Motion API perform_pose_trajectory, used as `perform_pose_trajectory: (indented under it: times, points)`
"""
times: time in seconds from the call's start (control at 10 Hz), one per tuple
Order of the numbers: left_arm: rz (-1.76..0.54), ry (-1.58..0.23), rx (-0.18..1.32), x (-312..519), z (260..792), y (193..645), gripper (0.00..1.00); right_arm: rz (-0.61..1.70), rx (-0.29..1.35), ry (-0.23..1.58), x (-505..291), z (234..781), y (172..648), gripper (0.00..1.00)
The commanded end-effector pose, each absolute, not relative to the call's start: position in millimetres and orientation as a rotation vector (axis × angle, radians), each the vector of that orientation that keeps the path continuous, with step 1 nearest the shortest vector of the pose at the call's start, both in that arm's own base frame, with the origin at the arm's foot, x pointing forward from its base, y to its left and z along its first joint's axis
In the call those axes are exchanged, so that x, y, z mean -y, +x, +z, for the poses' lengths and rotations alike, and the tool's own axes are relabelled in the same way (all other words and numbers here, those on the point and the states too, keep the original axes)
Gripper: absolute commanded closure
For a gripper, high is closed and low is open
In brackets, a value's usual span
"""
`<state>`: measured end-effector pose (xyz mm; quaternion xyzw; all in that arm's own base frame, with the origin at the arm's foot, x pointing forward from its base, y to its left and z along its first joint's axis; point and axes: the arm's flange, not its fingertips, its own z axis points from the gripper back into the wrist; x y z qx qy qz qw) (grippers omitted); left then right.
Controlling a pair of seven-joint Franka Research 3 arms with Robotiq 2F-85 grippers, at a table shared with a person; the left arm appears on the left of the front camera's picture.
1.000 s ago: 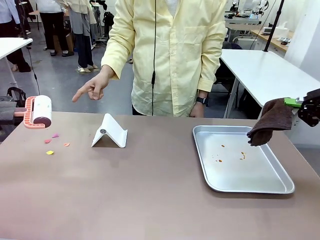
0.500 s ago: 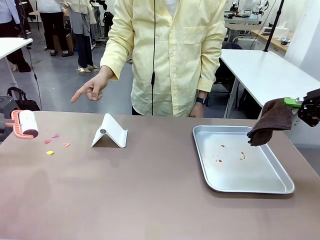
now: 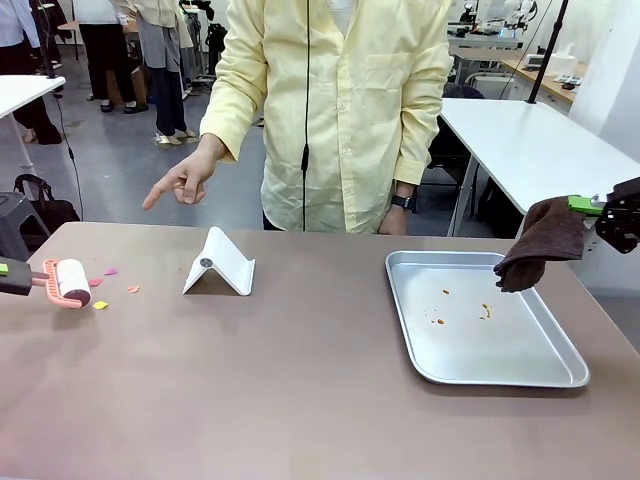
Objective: Clean the surface of the table.
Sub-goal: If a person points to the right, clean the right side of the table with your right hand, and if they point to the left, clean the left side with your left hand.
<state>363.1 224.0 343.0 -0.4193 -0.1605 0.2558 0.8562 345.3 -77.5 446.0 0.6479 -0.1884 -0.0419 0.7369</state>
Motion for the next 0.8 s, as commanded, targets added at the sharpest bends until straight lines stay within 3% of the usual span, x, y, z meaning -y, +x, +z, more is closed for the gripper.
perform_pose_trajectory:
  times: [0.0, 0.4, 0.7]
  points:
    - [0.526, -0.829, 0.301, -229.6, 337.0, 369.0, 0.78, -0.095, 0.419, 1.433, 77.2, 451.3, 344.5, 1.0]
    - [0.54, -0.756, 0.326, -217.3, 313.5, 382.9, 0.78, -0.095, 0.419, 1.433, 77.2, 451.3, 344.5, 1.0]
    - [0.516, -0.747, 0.252, -198.6, 302.5, 398.7, 0.78, -0.095, 0.419, 1.433, 77.2, 451.3, 344.5, 1.0]
